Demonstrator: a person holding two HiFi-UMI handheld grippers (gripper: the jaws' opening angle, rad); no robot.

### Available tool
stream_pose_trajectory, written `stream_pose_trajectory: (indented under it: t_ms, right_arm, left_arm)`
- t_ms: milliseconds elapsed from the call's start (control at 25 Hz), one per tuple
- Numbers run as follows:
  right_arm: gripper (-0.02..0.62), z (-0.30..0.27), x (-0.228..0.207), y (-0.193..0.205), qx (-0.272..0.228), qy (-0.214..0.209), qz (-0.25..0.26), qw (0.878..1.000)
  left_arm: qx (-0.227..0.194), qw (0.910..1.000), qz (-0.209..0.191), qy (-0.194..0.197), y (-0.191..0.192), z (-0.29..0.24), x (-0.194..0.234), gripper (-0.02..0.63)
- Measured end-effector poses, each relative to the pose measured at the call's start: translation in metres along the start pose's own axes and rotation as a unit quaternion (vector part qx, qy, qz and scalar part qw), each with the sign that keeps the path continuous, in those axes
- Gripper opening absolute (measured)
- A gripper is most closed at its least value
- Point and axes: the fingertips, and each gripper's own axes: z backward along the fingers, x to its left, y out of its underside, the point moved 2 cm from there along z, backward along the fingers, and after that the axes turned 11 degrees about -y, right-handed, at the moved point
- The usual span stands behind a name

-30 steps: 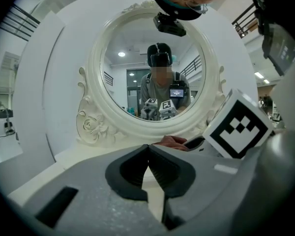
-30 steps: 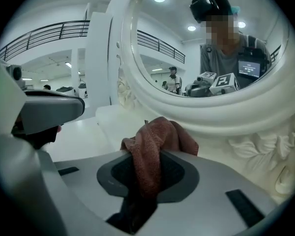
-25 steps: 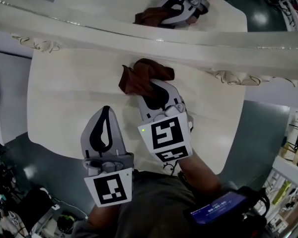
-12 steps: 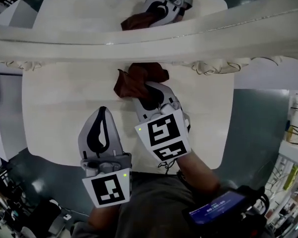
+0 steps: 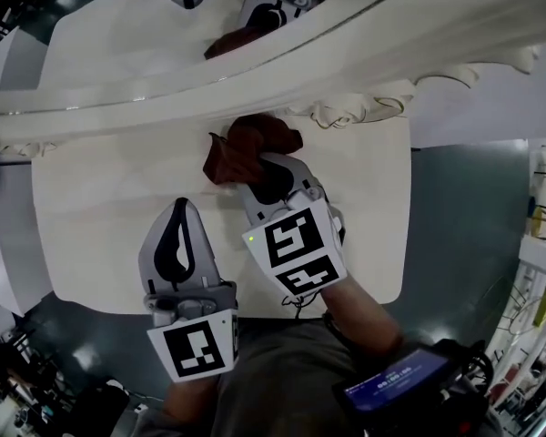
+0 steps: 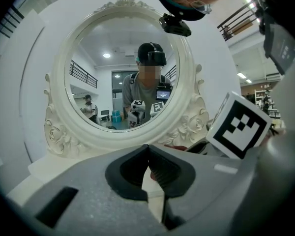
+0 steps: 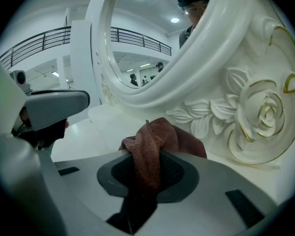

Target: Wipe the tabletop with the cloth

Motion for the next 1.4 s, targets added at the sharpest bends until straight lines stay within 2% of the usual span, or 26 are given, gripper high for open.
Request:
stream_pose_trajectory:
  t_ms: [240,920,1400]
  right_arm:
    - [0.08,0.033,-0.037,0.022,-0.004,0.021,-0.02,1.0]
    - [0.08,0.07,-0.079,0.05,-0.014,0.072,-0.058,0.996]
    - [0.08,0.122,-0.114,0.085,-0.022,0.134,-0.107,0.985]
  left_arm:
    - [-0.011,0.9995,-0.011,0.029,-0.009,-0.007,-0.05,0.014]
    - [-0.033,0.992,-0.043,0.114,-0.016,-0.03,-0.112,0.014]
    - [-0.047,0.9827,-0.057,0.17,-0.025,-0.027,-0.163,0.014]
